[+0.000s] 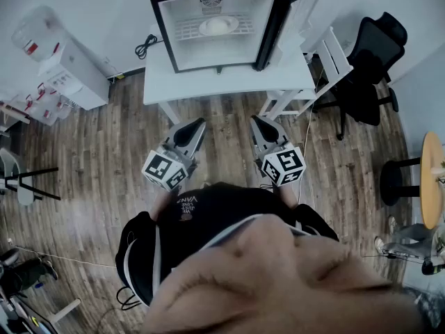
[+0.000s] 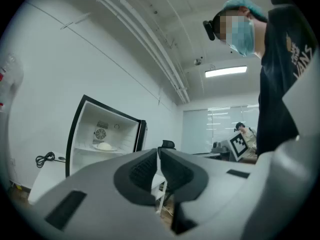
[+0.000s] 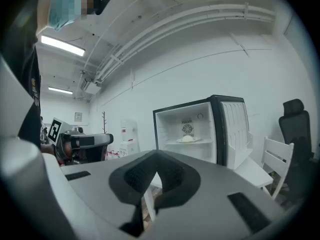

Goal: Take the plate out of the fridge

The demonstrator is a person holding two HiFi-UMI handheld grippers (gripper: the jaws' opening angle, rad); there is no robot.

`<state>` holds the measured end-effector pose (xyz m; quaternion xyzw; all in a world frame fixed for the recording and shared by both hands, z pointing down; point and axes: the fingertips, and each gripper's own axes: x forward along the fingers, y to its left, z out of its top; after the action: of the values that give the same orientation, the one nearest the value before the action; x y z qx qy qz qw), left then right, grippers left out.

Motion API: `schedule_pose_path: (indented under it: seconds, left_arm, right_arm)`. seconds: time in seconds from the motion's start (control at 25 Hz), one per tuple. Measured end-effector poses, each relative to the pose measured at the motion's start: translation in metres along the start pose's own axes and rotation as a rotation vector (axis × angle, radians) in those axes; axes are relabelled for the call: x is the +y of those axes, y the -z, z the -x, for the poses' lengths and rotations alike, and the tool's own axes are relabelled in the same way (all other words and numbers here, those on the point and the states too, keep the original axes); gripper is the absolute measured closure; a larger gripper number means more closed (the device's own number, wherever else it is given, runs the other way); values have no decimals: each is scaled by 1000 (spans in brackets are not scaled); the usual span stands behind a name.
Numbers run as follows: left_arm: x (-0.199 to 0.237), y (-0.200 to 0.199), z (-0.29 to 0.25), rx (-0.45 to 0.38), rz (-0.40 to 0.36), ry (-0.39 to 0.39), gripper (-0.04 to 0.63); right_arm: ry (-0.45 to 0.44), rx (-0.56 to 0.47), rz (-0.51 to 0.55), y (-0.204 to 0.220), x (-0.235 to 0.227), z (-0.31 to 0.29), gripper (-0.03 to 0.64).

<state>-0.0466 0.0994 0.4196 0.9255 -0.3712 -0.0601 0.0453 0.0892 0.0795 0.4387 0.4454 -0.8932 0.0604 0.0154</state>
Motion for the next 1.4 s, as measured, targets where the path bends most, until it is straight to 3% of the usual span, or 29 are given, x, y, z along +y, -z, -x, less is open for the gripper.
schedule_pose_path:
  seconds: [0.36, 0.84, 1.12, 1.4]
  left_arm:
    - [4, -2, -1, -8, 0, -20, 565]
    - [-12, 3, -2, -35, -24, -88, 565]
    - [-24, 14, 0, -42, 6, -123, 565]
    - [-10, 14, -11, -39, -2, -133, 565]
  right_arm:
    - [-12, -60, -44, -8, -6, -3, 604]
    - [-59, -56, -29, -3, -19, 7, 604]
    - [-96, -43, -28, 3, -20, 13, 604]
    - [-109, -42, -28, 1, -28, 0, 604]
